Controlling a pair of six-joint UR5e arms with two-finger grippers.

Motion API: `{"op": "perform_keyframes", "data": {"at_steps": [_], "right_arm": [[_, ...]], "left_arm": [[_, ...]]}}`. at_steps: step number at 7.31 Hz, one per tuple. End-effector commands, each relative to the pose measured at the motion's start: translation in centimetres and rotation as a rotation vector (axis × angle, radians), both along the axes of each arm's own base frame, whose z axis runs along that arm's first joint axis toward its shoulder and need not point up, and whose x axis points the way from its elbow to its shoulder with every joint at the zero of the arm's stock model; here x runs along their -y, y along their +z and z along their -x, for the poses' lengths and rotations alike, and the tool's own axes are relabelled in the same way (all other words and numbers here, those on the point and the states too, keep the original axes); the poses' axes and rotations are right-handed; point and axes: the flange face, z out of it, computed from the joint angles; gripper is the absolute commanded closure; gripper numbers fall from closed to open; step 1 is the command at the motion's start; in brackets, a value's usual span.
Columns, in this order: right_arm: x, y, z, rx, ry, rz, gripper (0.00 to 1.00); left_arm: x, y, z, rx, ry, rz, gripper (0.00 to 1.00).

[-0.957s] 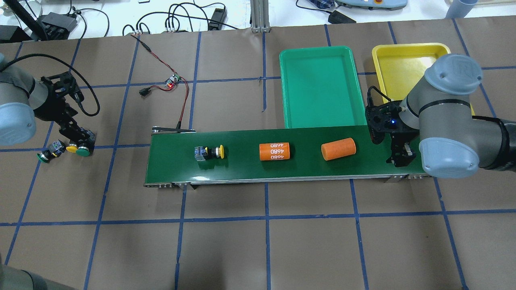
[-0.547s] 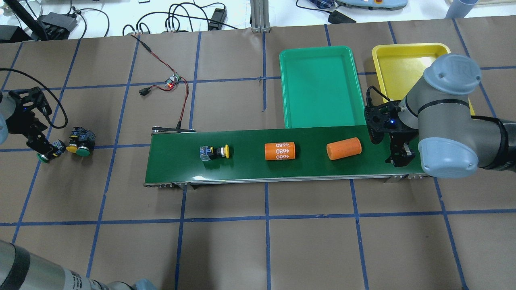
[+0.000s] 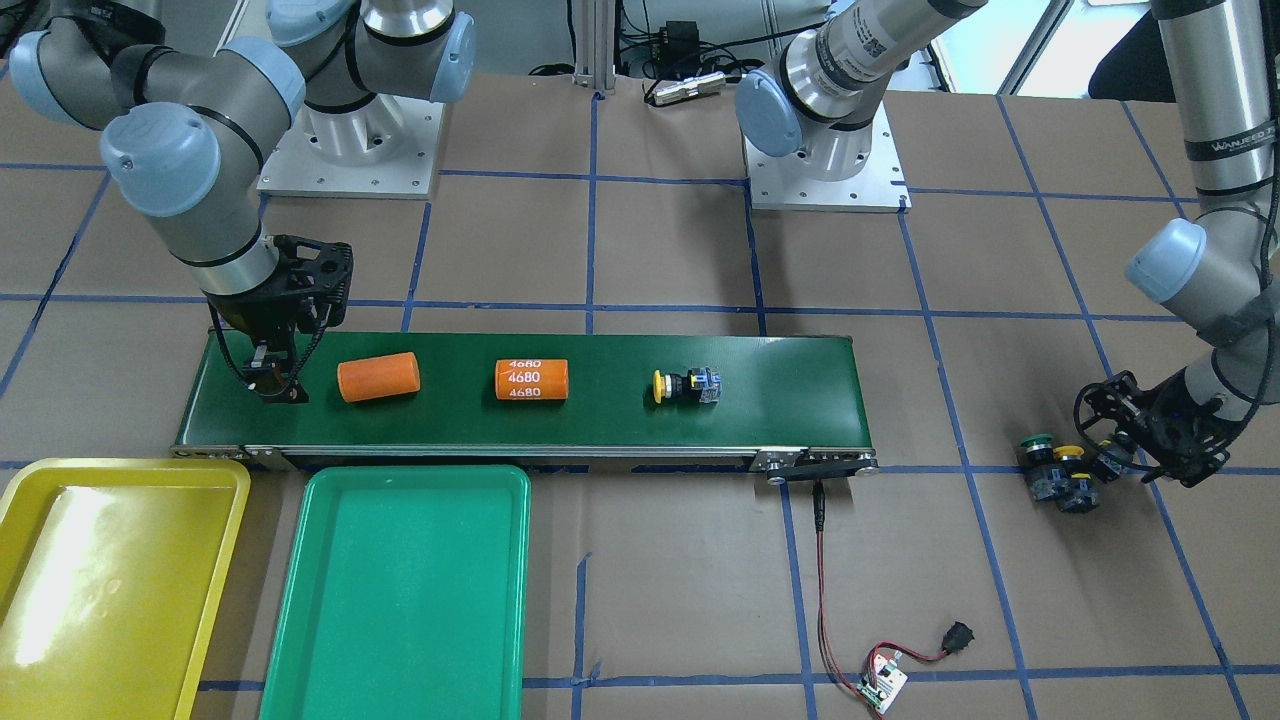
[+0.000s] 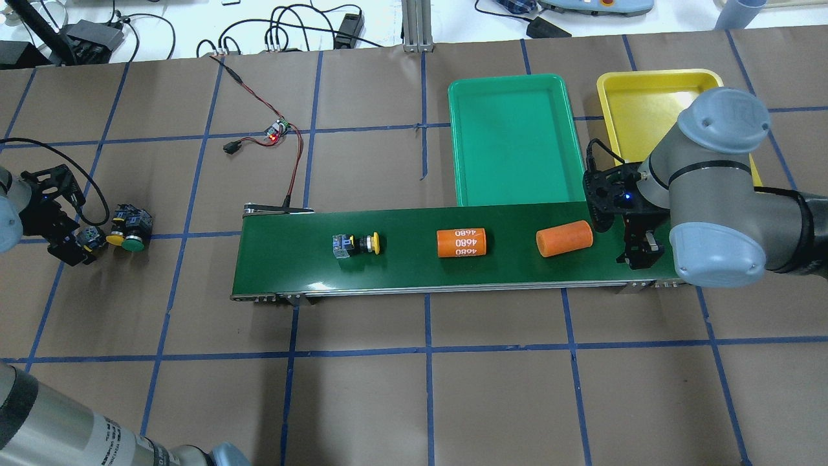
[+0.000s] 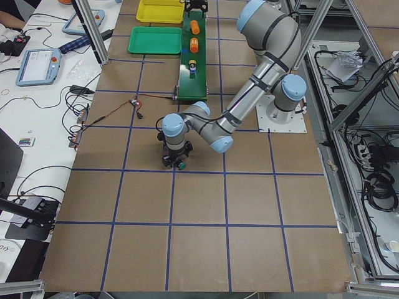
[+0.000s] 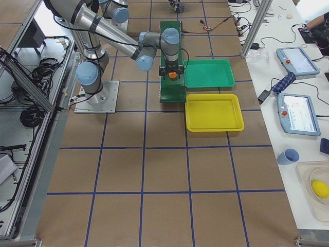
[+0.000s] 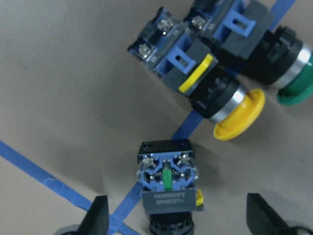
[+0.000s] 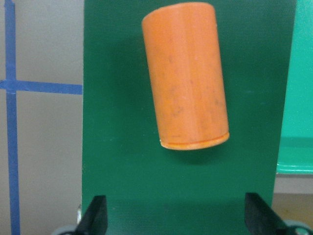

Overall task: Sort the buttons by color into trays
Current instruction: 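Grasp a green-capped button with the left gripper while the right gripper grasps a cylinder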

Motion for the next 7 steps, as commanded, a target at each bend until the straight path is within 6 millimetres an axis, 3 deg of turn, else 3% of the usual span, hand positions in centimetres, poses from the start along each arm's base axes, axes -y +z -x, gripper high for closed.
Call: {"op": "perform_keyframes", "data": {"at_steps": [1, 2, 4, 5, 7], "right_arm": [[-0.4, 0.1, -2.7, -0.001, 0.007, 0.003, 0.00], [-0.3, -0.2, -3.1, -0.002, 0.016, -0.001, 0.00], [-0.2, -0.2, -3.1, -0.002, 0.018, -0.001, 0.00], [-0.3, -0.3, -3.1, -0.001, 0.016, -0.003, 0.00], [-0.2, -0.4, -3.1, -0.001, 0.018, -0.004, 0.00]], "left_arm": [[0.4, -0.8, 0.2, 0.000, -0.007, 0.018, 0.78], [0.3, -0.5, 0.1, 0.000, -0.004, 0.020, 1.00], [0.6, 2.3, 1.2, 0.026, -0.022, 0.040, 1.00], [0.8, 3.9, 2.7, 0.022, -0.043, 0.037, 1.00], [1.8, 10.1, 11.0, 0.031, -0.167, 0.042, 1.00]]}}
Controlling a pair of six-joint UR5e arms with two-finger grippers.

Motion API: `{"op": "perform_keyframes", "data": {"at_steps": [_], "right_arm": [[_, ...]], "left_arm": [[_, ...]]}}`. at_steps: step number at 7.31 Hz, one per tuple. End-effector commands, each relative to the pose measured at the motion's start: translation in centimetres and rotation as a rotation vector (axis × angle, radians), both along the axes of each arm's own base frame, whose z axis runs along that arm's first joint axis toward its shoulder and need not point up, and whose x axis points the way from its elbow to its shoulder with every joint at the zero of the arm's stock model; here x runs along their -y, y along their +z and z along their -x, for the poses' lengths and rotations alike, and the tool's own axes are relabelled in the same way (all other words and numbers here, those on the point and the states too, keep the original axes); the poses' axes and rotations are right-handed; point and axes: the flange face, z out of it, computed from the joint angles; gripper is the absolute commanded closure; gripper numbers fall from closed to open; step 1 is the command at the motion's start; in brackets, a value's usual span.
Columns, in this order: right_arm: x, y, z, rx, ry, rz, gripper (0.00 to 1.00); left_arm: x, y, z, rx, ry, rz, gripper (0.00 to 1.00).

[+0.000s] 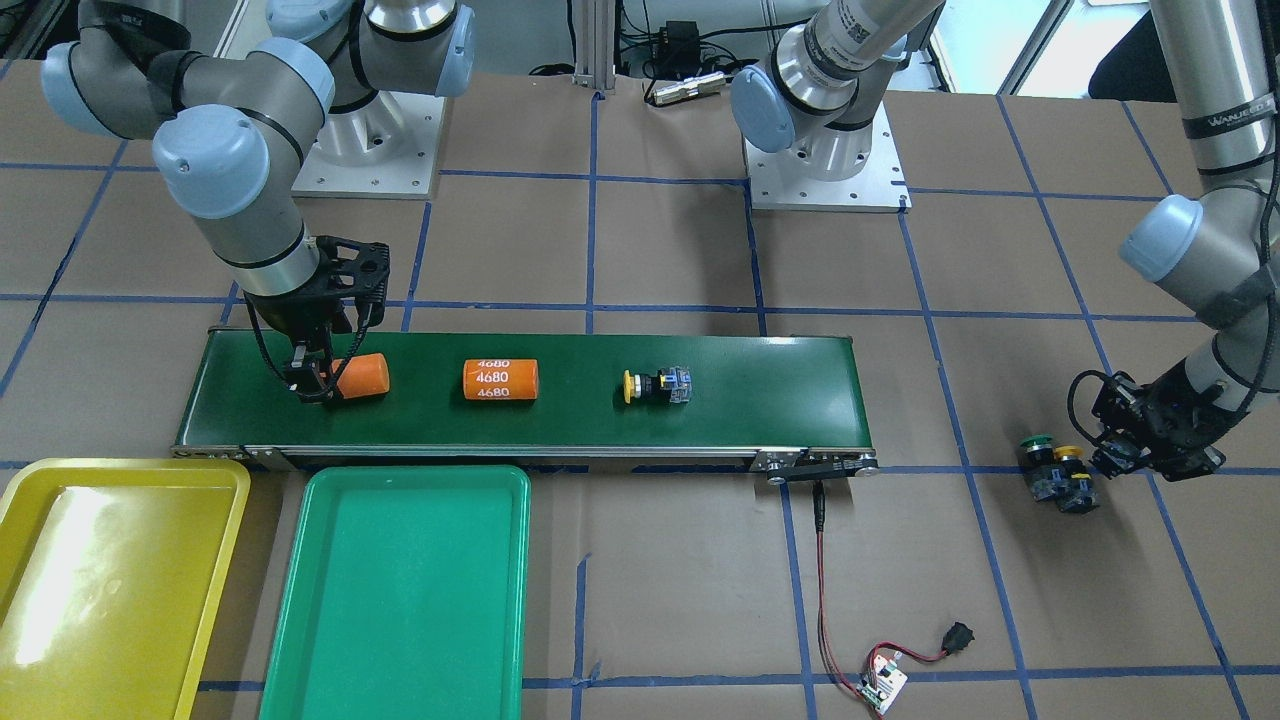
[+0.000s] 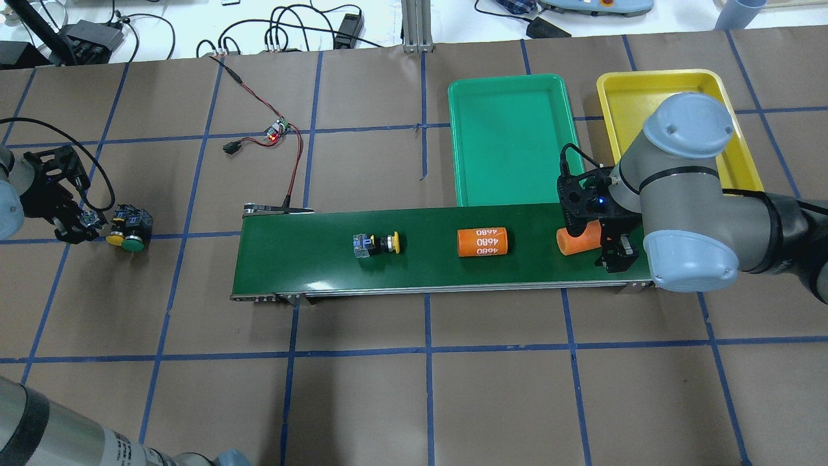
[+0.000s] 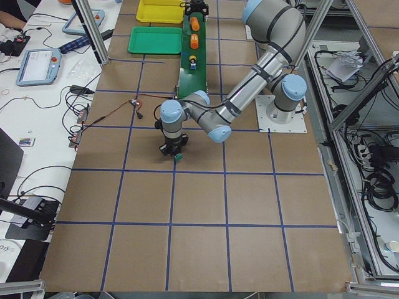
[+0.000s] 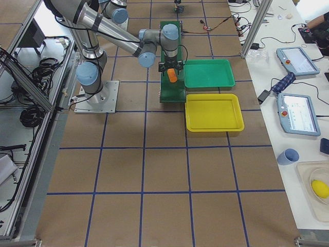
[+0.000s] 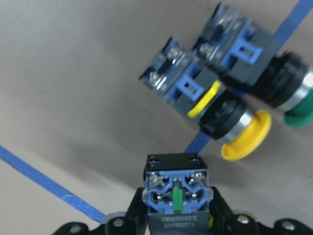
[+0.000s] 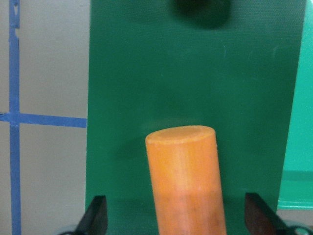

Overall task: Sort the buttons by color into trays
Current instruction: 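Carry the green button to the belt and release it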

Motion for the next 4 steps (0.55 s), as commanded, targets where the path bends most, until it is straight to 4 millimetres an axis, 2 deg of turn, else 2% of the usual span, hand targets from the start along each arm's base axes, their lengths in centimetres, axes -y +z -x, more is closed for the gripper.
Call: {"op": "perform_keyframes", "data": {"at_steps": [1, 3, 4], "right_arm": [[0.0, -0.1, 0.0, 0.000, 0.000, -0.003, 0.00], [0.0, -0.1, 0.0, -0.001, 0.000, -0.006, 0.00], [-0.1, -0.2, 0.0, 0.001, -0.001, -0.007, 0.00]], "left_arm": [[0.0, 5.6, 9.3, -0.003, -0.137, -0.007, 1.00], [-2.3, 6.4, 19.6, -0.019, -0.295, -0.021, 1.00], [-3.8, 6.3, 25.4, -0.016, -0.385, -0.026, 1.00]]}}
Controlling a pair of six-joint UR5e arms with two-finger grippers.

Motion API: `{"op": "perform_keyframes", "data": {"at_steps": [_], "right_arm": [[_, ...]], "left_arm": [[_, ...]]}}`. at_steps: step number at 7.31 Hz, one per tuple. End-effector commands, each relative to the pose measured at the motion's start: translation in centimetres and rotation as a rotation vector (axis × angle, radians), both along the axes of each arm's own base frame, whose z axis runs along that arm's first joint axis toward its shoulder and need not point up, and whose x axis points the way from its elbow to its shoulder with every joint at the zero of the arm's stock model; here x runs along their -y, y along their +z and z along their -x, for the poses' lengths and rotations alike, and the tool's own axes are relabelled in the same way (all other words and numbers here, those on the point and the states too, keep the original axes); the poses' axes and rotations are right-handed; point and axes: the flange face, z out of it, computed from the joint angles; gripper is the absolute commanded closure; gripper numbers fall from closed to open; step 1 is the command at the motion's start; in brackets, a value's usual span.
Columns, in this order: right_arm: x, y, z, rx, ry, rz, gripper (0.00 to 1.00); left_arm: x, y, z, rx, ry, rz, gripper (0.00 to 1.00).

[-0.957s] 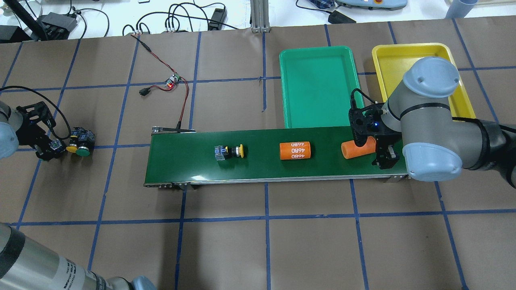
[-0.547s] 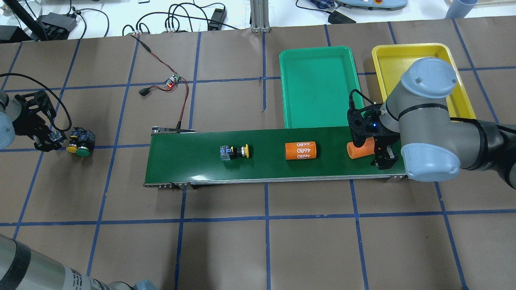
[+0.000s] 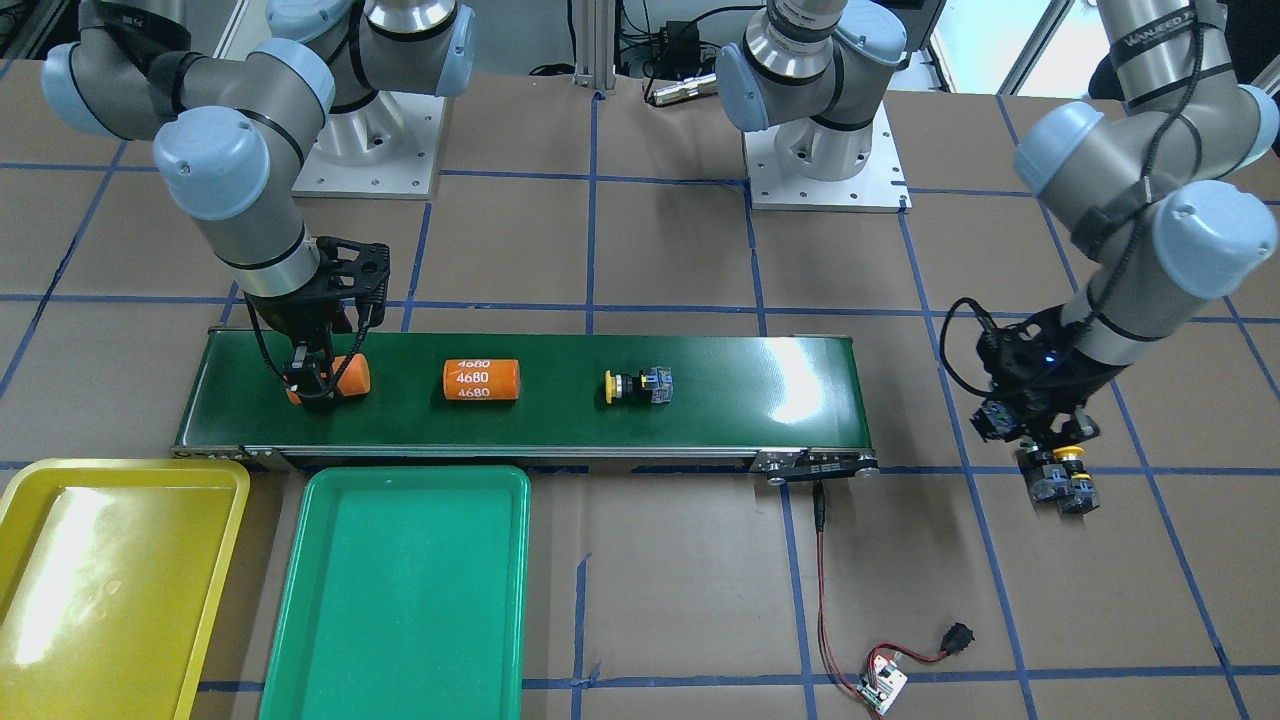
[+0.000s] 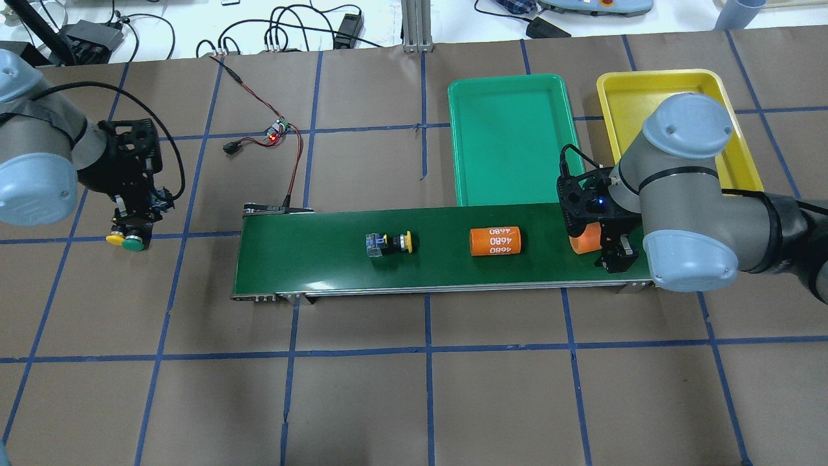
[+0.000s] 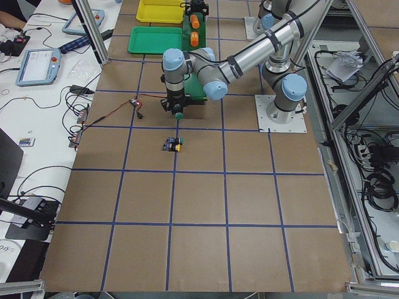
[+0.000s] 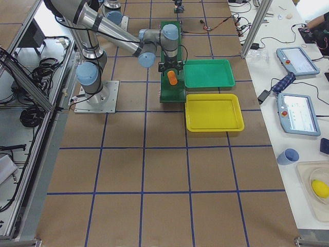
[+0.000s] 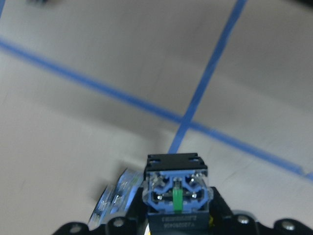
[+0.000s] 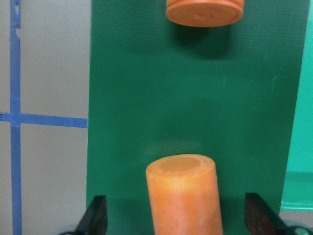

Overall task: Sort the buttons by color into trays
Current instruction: 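Carry the green button to the belt and release it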

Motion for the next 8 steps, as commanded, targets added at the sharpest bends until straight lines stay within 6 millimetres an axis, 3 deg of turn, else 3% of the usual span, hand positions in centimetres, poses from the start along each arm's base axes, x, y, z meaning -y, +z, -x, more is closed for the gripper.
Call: {"op": "perform_keyframes", "data": {"at_steps": [1, 2, 3, 5, 6, 7, 8], "right_arm": [[0.0, 0.0, 0.0, 0.001, -0.001, -0.001, 0.00], [0.0, -0.1, 0.0, 0.001, -0.003, -0.002, 0.00], [0.0, 0.0, 0.0, 0.001, -0.003, -0.001, 0.00], [0.0, -0.1, 0.0, 0.001, -0.003, -0.004, 0.00], [0.0, -0.1, 0.0, 0.003, -0.003, -0.003, 0.00], [0.0, 0.0, 0.0, 0.002, -0.003, 0.000, 0.00], [0.0, -0.1, 0.0, 0.001, -0.003, -0.002, 0.00]], "left_arm": [[-3.9, -0.2, 11.8, 0.009, -0.197, 0.006, 1.00], [-5.3, -1.6, 16.0, 0.017, -0.291, 0.043, 1.00], [-5.6, -3.1, 18.2, 0.024, -0.343, 0.084, 1.00], [-6.1, -3.9, 19.1, 0.011, -0.355, 0.076, 0.96], [-6.8, -4.9, 19.2, 0.005, -0.343, 0.053, 0.26], [-7.2, -5.0, 19.0, 0.006, -0.331, 0.052, 0.00], [-7.1, -3.5, 18.4, 0.021, -0.330, 0.082, 0.00]]}}
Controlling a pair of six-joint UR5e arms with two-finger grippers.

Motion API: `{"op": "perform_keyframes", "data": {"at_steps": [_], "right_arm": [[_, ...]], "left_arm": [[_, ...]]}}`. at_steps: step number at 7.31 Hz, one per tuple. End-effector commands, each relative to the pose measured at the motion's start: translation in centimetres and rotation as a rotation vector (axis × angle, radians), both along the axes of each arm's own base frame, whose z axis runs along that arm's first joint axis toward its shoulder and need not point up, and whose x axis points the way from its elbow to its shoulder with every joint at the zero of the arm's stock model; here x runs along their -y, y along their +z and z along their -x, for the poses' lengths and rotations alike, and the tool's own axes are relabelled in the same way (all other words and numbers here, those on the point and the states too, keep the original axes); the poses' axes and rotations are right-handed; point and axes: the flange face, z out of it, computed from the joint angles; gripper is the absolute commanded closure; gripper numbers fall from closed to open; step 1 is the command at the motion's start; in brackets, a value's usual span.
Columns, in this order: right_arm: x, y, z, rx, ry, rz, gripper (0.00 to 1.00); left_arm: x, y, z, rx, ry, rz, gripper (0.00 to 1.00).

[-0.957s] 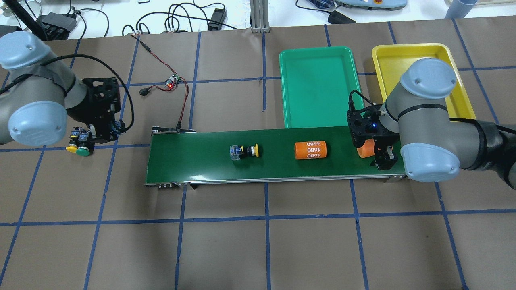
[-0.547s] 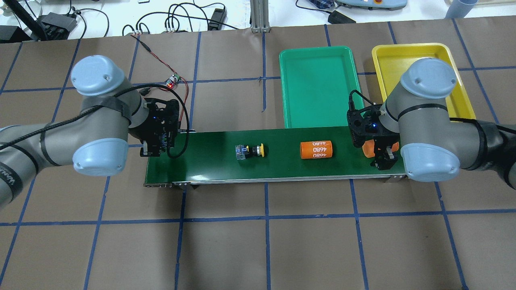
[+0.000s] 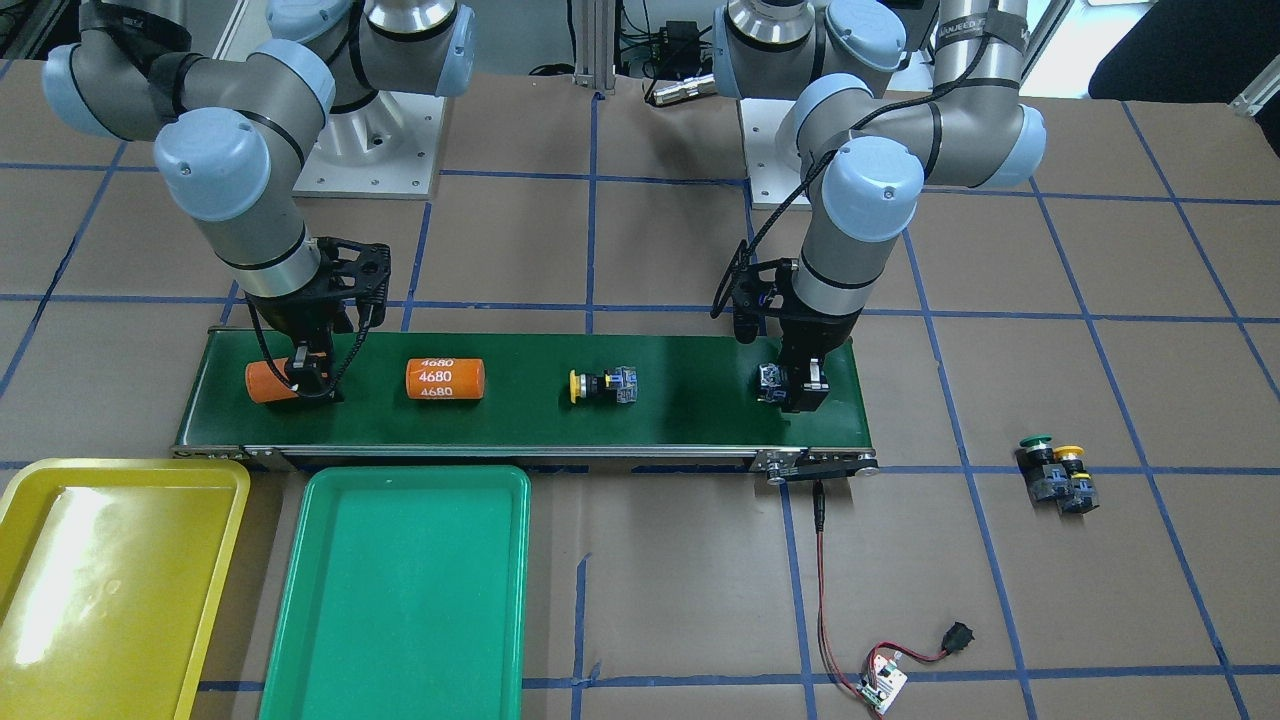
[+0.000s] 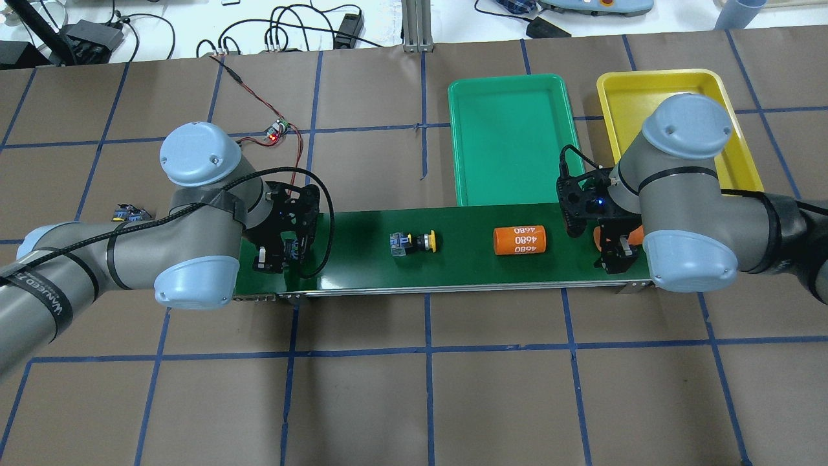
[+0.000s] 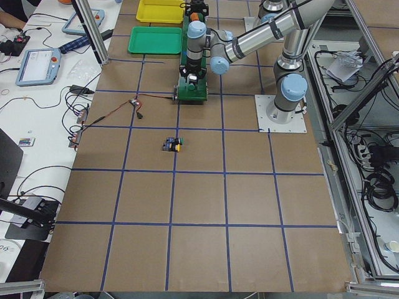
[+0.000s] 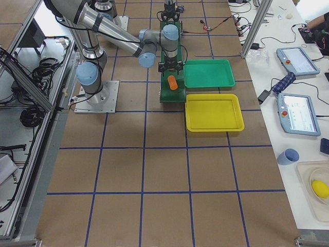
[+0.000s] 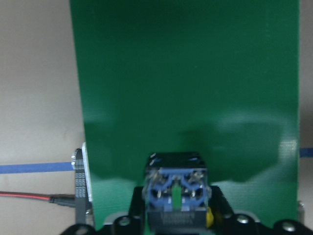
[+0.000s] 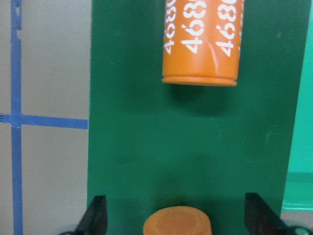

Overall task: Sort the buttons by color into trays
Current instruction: 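Carry the green button to the belt and release it, then return the left gripper to the pile and grasp another button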

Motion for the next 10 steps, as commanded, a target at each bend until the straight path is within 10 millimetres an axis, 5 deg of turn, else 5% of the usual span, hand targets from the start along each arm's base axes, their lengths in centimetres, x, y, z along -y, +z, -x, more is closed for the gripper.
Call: {"op": "perform_keyframes", "data": {"at_steps": [1, 2, 3, 4, 6, 8, 10], "right_arm": [[0.0, 0.1, 0.0, 0.000, 0.000, 0.002, 0.00], [0.0, 0.0, 0.0, -0.001, 0.000, 0.000, 0.00], [0.0, 0.0, 0.0, -0.001, -0.003, 0.000, 0.00], [-0.1, -0.1, 0.0, 0.000, -0.020, -0.005, 0.00], [-0.1, -0.2, -0.1, 0.003, -0.023, -0.006, 0.00], [0.0, -0.2, -0.2, 0.006, -0.040, -0.008, 0.00], [-0.1, -0.2, -0.3, 0.015, -0.047, -0.008, 0.00]], "left_arm": [[0.5, 2.4, -1.5, 0.008, 0.040, 0.054, 0.00], [2.8, 4.3, -5.8, 0.003, 0.129, 0.091, 0.00], [5.4, 4.5, -12.9, 0.005, 0.263, 0.096, 0.00], [6.3, 3.9, -18.9, -0.015, 0.368, 0.055, 0.00], [8.5, 1.1, -26.5, -0.028, 0.534, 0.010, 0.00], [10.1, -1.7, -30.6, -0.045, 0.796, -0.010, 0.00], [9.3, -4.5, -30.1, -0.060, 0.992, -0.068, 0.00]]}}
